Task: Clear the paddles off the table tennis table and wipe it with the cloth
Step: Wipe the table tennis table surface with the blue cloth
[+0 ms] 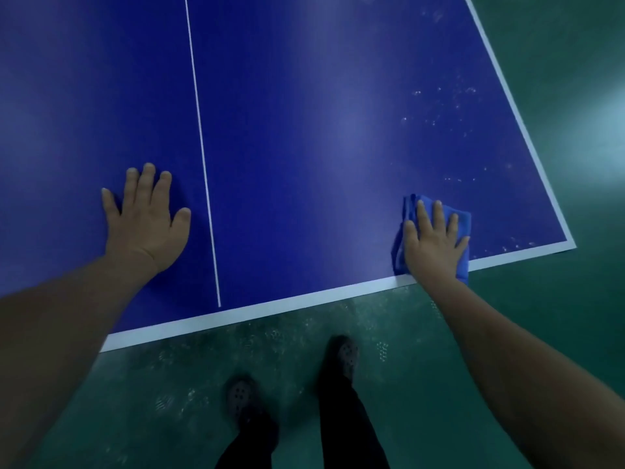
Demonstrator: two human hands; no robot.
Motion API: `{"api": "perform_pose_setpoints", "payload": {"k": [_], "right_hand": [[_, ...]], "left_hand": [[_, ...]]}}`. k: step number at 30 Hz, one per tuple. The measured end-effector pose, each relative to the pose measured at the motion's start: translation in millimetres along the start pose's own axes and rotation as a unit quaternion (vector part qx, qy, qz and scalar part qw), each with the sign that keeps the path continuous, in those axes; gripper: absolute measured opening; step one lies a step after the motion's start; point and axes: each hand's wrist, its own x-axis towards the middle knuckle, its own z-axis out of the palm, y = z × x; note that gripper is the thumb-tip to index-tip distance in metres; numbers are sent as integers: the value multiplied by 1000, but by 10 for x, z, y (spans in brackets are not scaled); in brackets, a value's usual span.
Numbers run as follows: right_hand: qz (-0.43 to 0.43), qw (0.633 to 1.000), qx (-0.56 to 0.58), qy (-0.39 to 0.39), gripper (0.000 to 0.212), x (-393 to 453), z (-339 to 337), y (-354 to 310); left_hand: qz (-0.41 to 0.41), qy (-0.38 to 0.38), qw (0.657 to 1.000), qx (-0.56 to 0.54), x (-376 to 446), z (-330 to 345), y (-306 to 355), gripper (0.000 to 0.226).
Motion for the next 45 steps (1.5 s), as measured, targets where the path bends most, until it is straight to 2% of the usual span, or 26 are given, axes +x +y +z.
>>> {"api": "perform_pose_setpoints", "payload": {"k": [2,3,5,8,10,12,15,17,19,20,21,23,25,26,27,28,31,33,34,35,37,39,40,41,42,45], "right_hand": [[27,999,8,20,58,-30,50,-218],[0,1000,-1,27,58,-119,98,-394],[-147,989,-19,28,58,-405,202,-724],[-398,916,-39,9,54,-677,272,-724],[-440,897,-36,20,53,-381,207,-302],[-362,930,-50,38,55,172,55,267],[-111,992,-49,28,56,1011,-276,1243],[42,998,20,32,57,1284,-443,1635],[126,989,55,47,58,1293,-414,1609],[118,991,46,52,58,1187,-354,1448],[68,996,34,54,58,1032,-271,1257],[-153,987,7,53,58,556,-58,922],[-398,916,-47,30,57,217,75,956],[-445,894,-57,15,56,317,36,1101],[-436,898,-58,19,57,553,-32,1273],[-382,921,-59,33,58,838,-116,1444],[-97,994,-30,31,59,1724,-427,1983],[41,998,39,27,61,1910,-535,2067],[60,997,42,31,62,1829,-506,1981],[36,998,29,40,63,1656,-440,1859],[-138,989,-6,51,61,1124,-237,1626],[-364,929,-66,30,56,714,-86,1652],[-425,902,-78,9,55,796,-119,1737],[-432,899,-74,10,56,1019,-197,1837],[-390,918,-68,25,57,1286,-277,1920],[-122,992,-35,11,58,1952,-529,2180]], "left_hand": [[-15,4,1000,-15,-79,1,126,64],[-12,21,999,-28,-167,19,265,63],[10,51,997,-52,-434,90,686,61],[30,45,995,-84,-856,280,1471,66],[43,30,996,-78,-1039,460,1948,67],[58,14,997,-46,-1135,653,2349,69],[62,-6,998,13,-1156,879,2729,71],[55,-11,997,50,-1135,970,2805,71],[45,-8,996,76,-1112,1020,2807,73],[40,-8,996,84,-1109,1032,2802,74],[37,-9,995,90,-1107,1041,2805,75],[33,-7,995,98,-1104,1057,2819,75],[29,-4,994,105,-1102,1066,2839,76],[29,-2,994,108,-1102,1074,2845,76],[28,1,993,111,-1103,1081,2836,77],[28,5,993,113,-1101,1085,2827,77],[32,8,993,116,-1105,1079,2833,77],[30,13,993,113,-1111,1063,2837,77],[29,16,993,113,-1110,1058,2841,76],[29,18,993,111,-1108,1055,2849,76],[29,25,993,112,-1109,1059,2852,76],[27,28,992,120,-1107,1070,2850,76],[26,28,992,124,-1105,1074,2847,76],[26,28,991,126,-1103,1080,2845,76],[27,29,991,128,-1097,1086,2844,76],[26,25,990,133,-1104,1083,2846,75]]}}
